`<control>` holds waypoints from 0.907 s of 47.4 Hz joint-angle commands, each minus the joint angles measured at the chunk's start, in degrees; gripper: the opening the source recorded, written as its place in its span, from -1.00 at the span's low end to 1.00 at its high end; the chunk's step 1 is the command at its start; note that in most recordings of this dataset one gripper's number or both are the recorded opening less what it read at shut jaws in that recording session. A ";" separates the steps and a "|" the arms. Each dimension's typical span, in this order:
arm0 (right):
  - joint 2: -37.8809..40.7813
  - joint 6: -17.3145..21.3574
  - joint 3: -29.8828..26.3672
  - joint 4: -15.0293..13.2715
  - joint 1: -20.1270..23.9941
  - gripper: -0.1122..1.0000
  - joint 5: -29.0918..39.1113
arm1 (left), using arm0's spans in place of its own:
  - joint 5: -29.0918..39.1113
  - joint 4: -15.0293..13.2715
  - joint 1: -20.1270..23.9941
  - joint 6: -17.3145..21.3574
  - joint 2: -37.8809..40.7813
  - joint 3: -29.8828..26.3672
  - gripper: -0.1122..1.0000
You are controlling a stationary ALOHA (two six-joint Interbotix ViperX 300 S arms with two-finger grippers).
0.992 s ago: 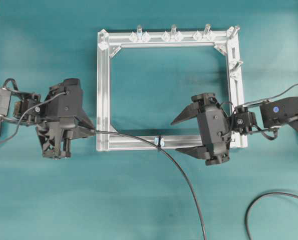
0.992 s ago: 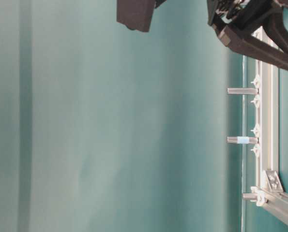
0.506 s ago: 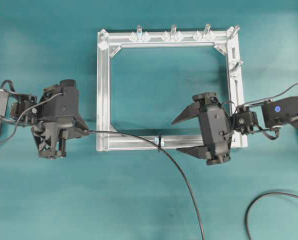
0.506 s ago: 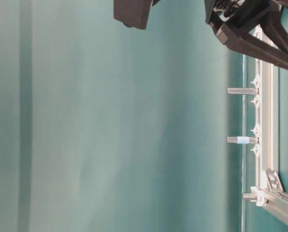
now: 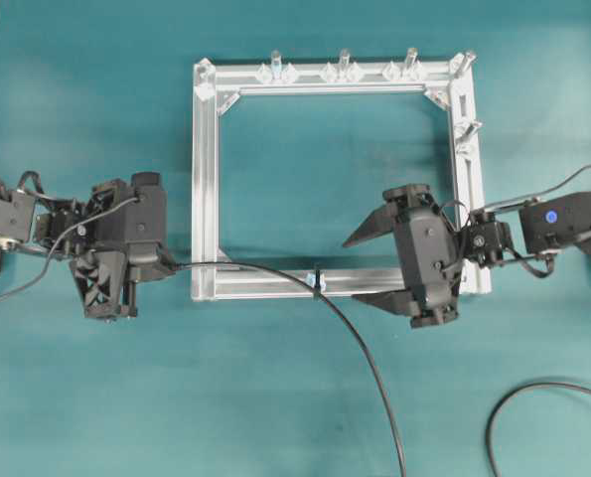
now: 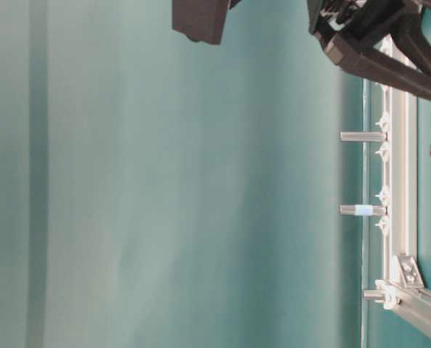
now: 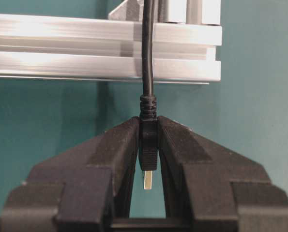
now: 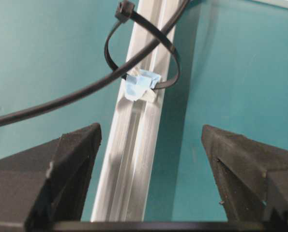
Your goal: Insert the wire through the string loop located in the center.
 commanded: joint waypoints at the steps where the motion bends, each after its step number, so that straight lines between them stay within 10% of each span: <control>1: -1.58 0.09 -0.88 -0.09 -0.09 0.71 -0.09 | -0.18 -0.09 -0.26 -0.53 -0.53 -0.26 -0.51; 24: -1.58 0.09 -0.70 -0.09 -0.09 0.71 0.00 | 2.99 -0.09 -0.62 -0.88 -0.79 -2.11 -0.54; 34: -1.58 0.09 -0.62 -0.09 -0.09 0.71 0.00 | 3.87 0.18 -0.62 -0.53 -0.79 -2.81 0.44; 43: -1.58 0.09 -0.53 -0.09 -0.09 0.71 0.00 | 3.87 0.26 -0.62 -0.53 -1.49 -2.81 0.22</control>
